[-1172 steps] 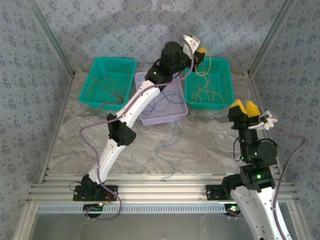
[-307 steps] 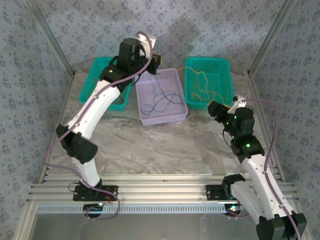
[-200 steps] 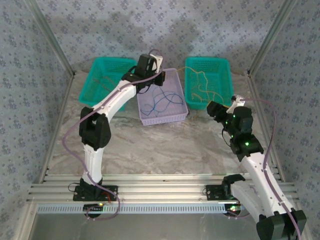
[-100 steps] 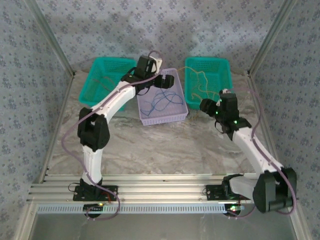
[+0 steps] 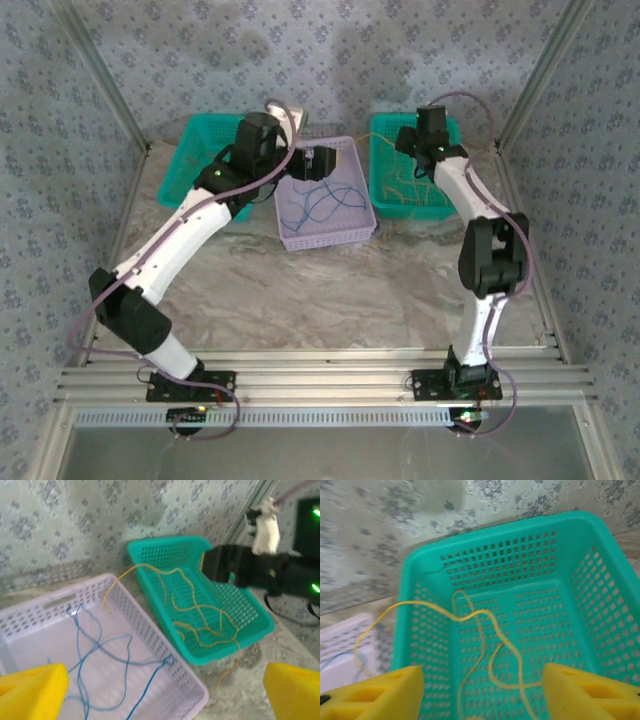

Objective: Untangle the cables

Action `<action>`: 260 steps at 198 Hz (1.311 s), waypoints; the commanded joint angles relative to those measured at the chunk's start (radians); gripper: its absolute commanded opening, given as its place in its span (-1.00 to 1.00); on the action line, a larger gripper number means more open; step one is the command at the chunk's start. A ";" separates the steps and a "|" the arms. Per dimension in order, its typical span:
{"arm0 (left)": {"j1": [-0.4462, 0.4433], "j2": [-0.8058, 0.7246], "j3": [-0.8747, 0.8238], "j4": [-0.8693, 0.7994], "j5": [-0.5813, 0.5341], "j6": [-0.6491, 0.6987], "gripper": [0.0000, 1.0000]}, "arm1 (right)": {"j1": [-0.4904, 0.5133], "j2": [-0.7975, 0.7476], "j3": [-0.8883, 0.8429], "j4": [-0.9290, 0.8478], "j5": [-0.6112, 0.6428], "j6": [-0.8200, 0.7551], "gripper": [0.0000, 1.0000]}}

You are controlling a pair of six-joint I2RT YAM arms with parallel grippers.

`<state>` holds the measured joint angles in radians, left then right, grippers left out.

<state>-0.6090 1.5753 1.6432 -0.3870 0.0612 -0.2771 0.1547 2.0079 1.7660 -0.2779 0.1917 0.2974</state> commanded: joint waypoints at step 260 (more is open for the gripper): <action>0.012 -0.342 -0.321 -0.025 -0.222 0.125 0.99 | -0.103 0.115 0.158 0.019 0.095 -0.172 -1.00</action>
<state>-0.6029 1.2343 1.3304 -0.4297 -0.1474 -0.1650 0.0689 2.2612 1.9869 -0.4191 0.2588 0.0906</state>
